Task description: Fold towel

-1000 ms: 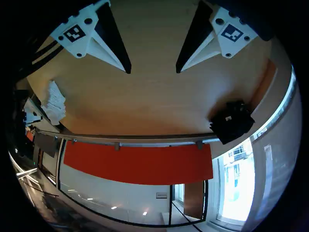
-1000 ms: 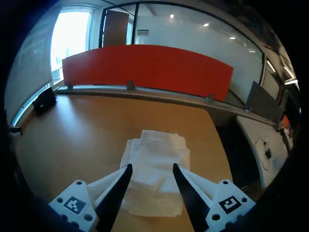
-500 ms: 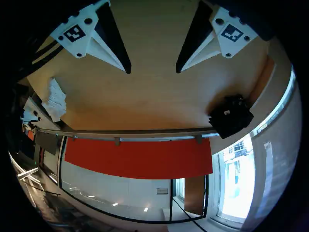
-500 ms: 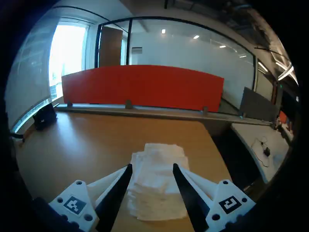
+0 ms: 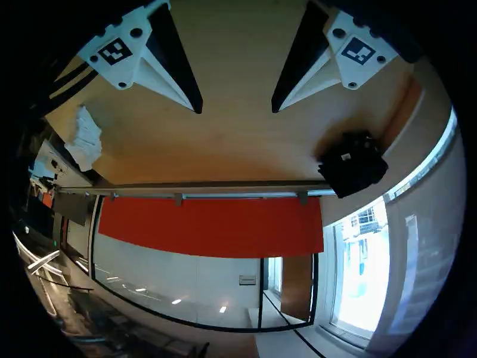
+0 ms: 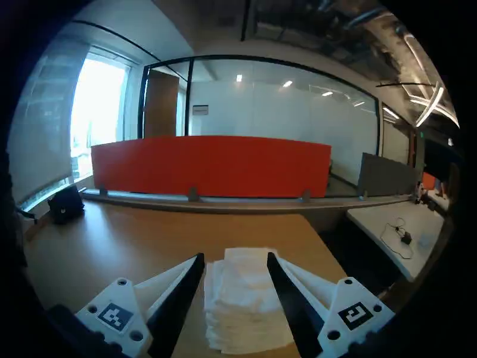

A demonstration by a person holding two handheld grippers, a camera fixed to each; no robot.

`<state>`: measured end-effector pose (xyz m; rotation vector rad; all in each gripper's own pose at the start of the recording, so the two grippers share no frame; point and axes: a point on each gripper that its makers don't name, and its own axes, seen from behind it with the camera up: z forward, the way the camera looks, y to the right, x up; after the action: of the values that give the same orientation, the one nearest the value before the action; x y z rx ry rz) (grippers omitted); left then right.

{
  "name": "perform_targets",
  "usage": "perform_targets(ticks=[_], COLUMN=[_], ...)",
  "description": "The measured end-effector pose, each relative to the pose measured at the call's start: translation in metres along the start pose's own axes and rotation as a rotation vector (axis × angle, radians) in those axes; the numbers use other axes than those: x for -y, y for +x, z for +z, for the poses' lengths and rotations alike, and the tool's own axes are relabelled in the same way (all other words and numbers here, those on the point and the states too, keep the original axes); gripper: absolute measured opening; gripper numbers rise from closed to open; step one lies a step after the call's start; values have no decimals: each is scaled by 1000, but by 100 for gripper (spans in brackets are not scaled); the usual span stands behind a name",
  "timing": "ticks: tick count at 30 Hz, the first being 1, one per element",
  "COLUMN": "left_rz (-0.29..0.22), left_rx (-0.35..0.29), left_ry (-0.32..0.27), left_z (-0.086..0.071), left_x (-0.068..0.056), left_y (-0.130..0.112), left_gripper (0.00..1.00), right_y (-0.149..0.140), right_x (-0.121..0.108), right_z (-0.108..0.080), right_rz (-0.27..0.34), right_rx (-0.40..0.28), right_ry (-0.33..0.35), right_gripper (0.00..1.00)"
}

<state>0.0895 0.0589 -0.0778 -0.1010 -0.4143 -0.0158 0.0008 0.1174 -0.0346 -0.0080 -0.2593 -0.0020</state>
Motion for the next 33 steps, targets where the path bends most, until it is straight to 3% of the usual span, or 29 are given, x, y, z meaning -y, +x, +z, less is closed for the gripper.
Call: perform_targets(ticks=[15,24,33], left_rz=[-19,-24,-19], left_rx=[-233,-269,-276], left_ry=[58,66,51], left_z=[4,10,16], left_x=[33,47,51], left_y=[84,99,97], left_gripper=[85,85,85], right_y=[45,64,74], right_x=[13,45,98], right_z=[-8,-6,1], right_rz=[19,-18,-12], right_rx=[-156,-201,-228], right_ry=[-45,-17,29], right_gripper=[83,85,85])
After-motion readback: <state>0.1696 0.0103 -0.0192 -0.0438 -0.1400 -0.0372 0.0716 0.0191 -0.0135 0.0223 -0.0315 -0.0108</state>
